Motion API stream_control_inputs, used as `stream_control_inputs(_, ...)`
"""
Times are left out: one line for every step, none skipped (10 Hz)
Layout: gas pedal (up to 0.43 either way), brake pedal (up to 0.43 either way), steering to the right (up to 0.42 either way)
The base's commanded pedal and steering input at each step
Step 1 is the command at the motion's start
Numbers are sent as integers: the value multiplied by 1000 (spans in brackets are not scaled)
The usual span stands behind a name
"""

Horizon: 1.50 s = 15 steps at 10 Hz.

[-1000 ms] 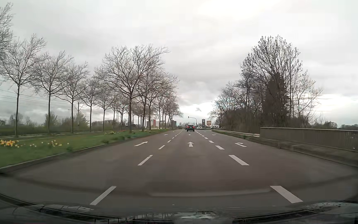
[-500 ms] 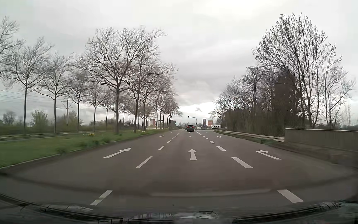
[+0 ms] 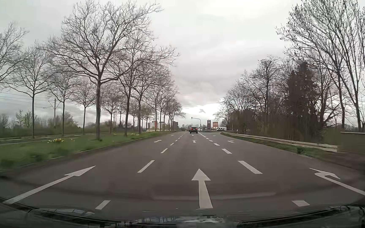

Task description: Follow the waypoints while adhering to traffic rules and regulations

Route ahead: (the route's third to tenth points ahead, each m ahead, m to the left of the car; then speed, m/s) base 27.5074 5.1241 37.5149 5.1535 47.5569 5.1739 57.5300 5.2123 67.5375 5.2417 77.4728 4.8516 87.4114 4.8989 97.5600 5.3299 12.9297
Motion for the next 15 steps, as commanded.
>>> stream_control_inputs(130, 0, 3)
stream_control_inputs(130, 0, 3)
stream_control_inputs(130, 0, 3)
stream_control_inputs(130, 0, 3)
stream_control_inputs(130, 0, 3)
stream_control_inputs(130, 0, 3)
stream_control_inputs(130, 0, 3)
stream_control_inputs(130, 0, 3)
stream_control_inputs(130, 0, 3)
stream_control_inputs(130, 0, 3)
stream_control_inputs(130, 0, 3)
stream_control_inputs(130, 0, 3)
stream_control_inputs(130, 0, 3)
stream_control_inputs(130, 0, 3)
stream_control_inputs(130, 0, 3)
